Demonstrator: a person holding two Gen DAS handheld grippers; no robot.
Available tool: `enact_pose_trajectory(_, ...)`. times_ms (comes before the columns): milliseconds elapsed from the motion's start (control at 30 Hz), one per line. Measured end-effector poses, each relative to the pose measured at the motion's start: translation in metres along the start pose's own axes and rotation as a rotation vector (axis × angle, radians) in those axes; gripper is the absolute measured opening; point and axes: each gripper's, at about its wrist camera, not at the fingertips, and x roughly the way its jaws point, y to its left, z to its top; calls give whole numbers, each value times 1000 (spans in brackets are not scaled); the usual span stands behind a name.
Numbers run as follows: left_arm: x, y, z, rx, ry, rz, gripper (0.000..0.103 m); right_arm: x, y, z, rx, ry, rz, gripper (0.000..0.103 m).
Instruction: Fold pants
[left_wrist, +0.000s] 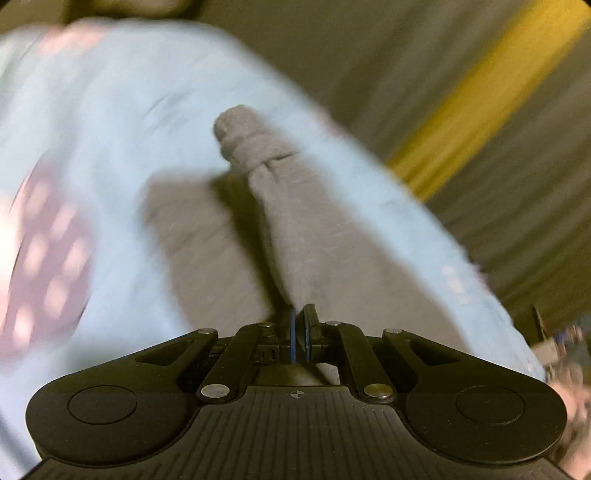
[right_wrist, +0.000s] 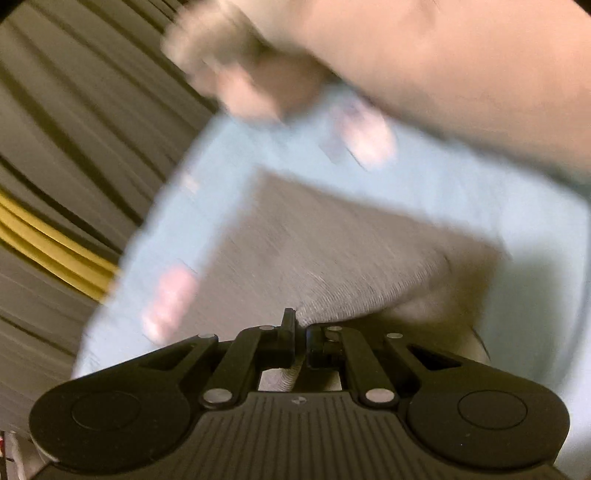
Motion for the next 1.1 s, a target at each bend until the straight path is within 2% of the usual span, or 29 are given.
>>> enact_pose_trajectory(67,1,14,-5,-46,-9,30,4,9,-5,-7,4,32,-47,5)
enact_pose_trajectory(133,-2,20,-1,-80,-24,2,5,11,-3,-6,-13,25,-47,6)
enact_pose_trajectory(200,-6,22,9,-85,-59,10,19,14,-2,-4,0,25,-45,7)
enact_pose_trajectory(267,-2,17,18,-77,-70,12,34,15,-4,-6,17,23,-38,13)
enact_pose_trajectory(467,21,6,26,-81,-64,-25,34,18,-5,-8,36,1,-11,19)
enact_pose_trajectory(500,24,4,29,-84,-68,-36,41,18,-5,-8,36,2,-2,21)
enact_pose_trajectory(533,24,3,26,-81,-71,-42,49,18,-4,-8,35,2,10,28)
enact_pose_trajectory(567,27,1,27,-73,-70,-32,63,17,-4,-8,32,3,22,36)
enact_pose_trajectory(633,31,-3,30,-58,-55,42,63,17,-2,-7,27,1,35,40)
enact_pose_trajectory(733,31,-3,26,-25,-62,56,69,18,0,-7,25,-1,40,44)
enact_pose_trajectory(767,33,-3,26,-13,-71,63,74,19,-1,-8,27,-6,40,44)
enact_pose_trajectory(800,38,-2,26,-9,-64,75,74,20,0,-8,25,-10,35,44)
enact_pose_trajectory(833,38,0,24,-15,-52,76,74,22,1,-9,18,-20,21,33)
enact_pose_trajectory(867,42,0,26,-24,-51,71,67,23,4,-9,8,-30,-1,7)
enact_pose_trajectory(900,43,-2,28,-25,-62,66,40,25,7,-8,-5,-29,-25,6)
enact_pose_trajectory(933,45,-5,30,-15,-55,50,23,27,10,-8,-12,-25,-32,5)
enact_pose_trajectory(967,48,-8,33,-11,-37,47,12,27,12,-7,-16,-28,-33,5)
enact_pose_trajectory(1033,44,-15,36,-13,-42,50,11,21,19,-4,-46,-48,-48,5)
enact_pose_trajectory(1100,26,-21,43,-7,-82,4,10,6,25,4,-59,-84,-13,5)
